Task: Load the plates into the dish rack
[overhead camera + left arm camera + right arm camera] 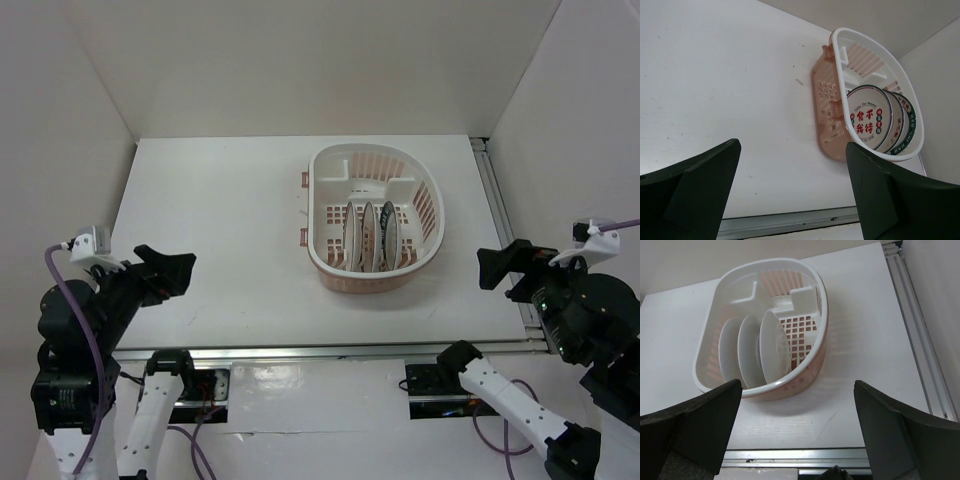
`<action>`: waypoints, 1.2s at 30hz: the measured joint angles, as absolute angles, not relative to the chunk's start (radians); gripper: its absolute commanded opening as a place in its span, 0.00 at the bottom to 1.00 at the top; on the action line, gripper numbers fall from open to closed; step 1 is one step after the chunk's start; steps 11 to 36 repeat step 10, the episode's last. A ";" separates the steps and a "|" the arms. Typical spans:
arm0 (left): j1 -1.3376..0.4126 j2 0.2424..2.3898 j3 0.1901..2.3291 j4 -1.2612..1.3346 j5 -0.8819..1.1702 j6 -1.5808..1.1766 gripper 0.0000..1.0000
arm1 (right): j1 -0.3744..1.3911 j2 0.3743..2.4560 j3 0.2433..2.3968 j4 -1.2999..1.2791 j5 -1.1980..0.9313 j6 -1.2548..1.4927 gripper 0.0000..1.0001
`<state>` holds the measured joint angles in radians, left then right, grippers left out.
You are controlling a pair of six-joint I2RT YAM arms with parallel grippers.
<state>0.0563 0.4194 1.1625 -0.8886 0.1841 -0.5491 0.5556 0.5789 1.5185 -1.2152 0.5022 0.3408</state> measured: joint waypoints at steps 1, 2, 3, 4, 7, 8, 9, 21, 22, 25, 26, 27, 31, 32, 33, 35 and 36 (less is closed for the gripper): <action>0.056 0.418 1.165 -0.891 0.179 -0.549 1.00 | 0.537 0.567 1.518 -1.217 0.491 0.340 1.00; 0.056 0.417 1.165 -0.892 0.176 -0.549 1.00 | 0.529 0.561 1.518 -1.218 0.484 0.339 1.00; 0.054 0.418 1.165 -0.894 0.171 -0.549 1.00 | 0.520 0.554 1.518 -1.218 0.477 0.338 1.00; 0.052 0.418 1.165 -0.899 0.168 -0.549 1.00 | 0.516 0.550 1.518 -1.219 0.472 0.338 1.00; 0.048 0.418 1.164 -0.911 0.157 -0.549 1.00 | 0.514 0.545 1.518 -1.221 0.462 0.338 1.00; 0.047 0.418 1.164 -0.914 0.154 -0.549 1.00 | 0.513 0.545 1.518 -1.221 0.459 0.338 1.00; 0.047 0.417 1.163 -0.915 0.151 -0.549 1.00 | 0.513 0.545 1.518 -1.221 0.456 0.338 1.00; 0.047 0.416 1.162 -0.916 0.147 -0.549 1.00 | 0.513 0.545 1.518 -1.221 0.455 0.338 1.00; 0.047 0.416 1.162 -0.916 0.147 -0.549 1.00 | 0.513 0.545 1.518 -1.221 0.455 0.338 1.00; 0.047 0.416 1.162 -0.916 0.147 -0.549 1.00 | 0.513 0.545 1.518 -1.221 0.455 0.338 1.00; 0.047 0.416 1.162 -0.916 0.147 -0.549 1.00 | 0.513 0.545 1.518 -1.221 0.455 0.338 1.00; 0.047 0.416 1.162 -0.916 0.147 -0.549 1.00 | 0.513 0.545 1.518 -1.221 0.455 0.338 1.00; 0.047 0.416 1.162 -0.916 0.147 -0.549 1.00 | 0.513 0.545 1.518 -1.221 0.455 0.338 1.00; 0.047 0.416 1.162 -0.916 0.147 -0.549 1.00 | 0.513 0.545 1.518 -1.221 0.455 0.338 1.00; 0.047 0.416 1.162 -0.916 0.147 -0.549 1.00 | 0.513 0.545 1.518 -1.221 0.455 0.338 1.00; 0.047 0.416 1.162 -0.916 0.147 -0.549 1.00 | 0.513 0.545 1.518 -1.221 0.455 0.338 1.00; 0.047 0.416 1.162 -0.916 0.147 -0.549 1.00 | 0.513 0.545 1.518 -1.221 0.455 0.338 1.00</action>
